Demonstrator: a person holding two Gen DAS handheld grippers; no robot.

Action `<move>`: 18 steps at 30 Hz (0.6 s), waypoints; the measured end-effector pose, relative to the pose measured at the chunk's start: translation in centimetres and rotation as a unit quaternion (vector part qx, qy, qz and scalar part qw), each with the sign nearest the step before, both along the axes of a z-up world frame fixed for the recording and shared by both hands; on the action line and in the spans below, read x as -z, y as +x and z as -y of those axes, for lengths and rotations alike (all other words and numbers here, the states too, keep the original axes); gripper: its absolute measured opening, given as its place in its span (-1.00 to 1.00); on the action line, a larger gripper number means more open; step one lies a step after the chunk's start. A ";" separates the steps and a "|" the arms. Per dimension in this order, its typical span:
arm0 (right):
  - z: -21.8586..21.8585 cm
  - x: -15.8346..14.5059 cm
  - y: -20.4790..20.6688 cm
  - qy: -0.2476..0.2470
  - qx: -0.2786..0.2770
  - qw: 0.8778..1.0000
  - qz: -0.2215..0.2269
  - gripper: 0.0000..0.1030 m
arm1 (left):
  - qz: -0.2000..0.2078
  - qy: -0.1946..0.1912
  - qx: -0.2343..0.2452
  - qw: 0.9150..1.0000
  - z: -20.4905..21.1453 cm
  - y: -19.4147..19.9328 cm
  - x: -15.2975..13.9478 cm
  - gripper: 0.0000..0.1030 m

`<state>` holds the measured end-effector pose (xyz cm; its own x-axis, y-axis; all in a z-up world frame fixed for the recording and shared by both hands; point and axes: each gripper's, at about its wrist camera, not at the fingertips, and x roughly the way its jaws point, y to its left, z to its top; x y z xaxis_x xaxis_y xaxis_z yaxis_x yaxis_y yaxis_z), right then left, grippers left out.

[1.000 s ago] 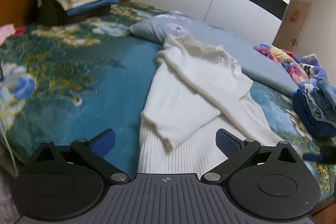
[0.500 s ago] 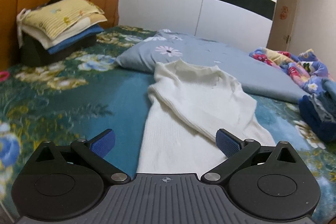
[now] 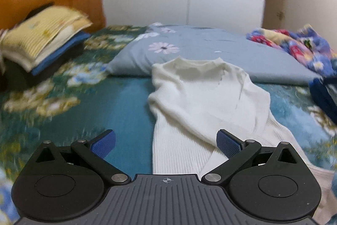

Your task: Fold clothes

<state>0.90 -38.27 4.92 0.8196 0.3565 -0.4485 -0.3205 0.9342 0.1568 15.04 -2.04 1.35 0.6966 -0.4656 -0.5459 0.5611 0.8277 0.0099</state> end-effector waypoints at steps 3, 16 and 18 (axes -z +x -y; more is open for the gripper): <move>-0.3 -0.1 1.8 -0.023 0.027 0.999 0.003 0.98 | 0.022 0.023 0.009 0.999 1.0 1.0 -0.7 1.00; -0.5 -0.8 8.7 -0.033 0.131 0.991 -0.021 0.98 | -0.005 -0.032 0.010 0.999 1.6 8.1 -1.5 1.00; -0.5 -1.0 10.1 -0.034 0.129 0.991 -0.033 0.98 | -0.025 -0.064 0.013 0.998 1.0 9.5 -1.5 1.00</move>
<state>10.98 -37.77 5.88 0.8477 0.1065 -0.5197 -0.0609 0.9927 0.1041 24.52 -3.04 2.83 0.6564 -0.5514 -0.5149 0.5800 0.8053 -0.1230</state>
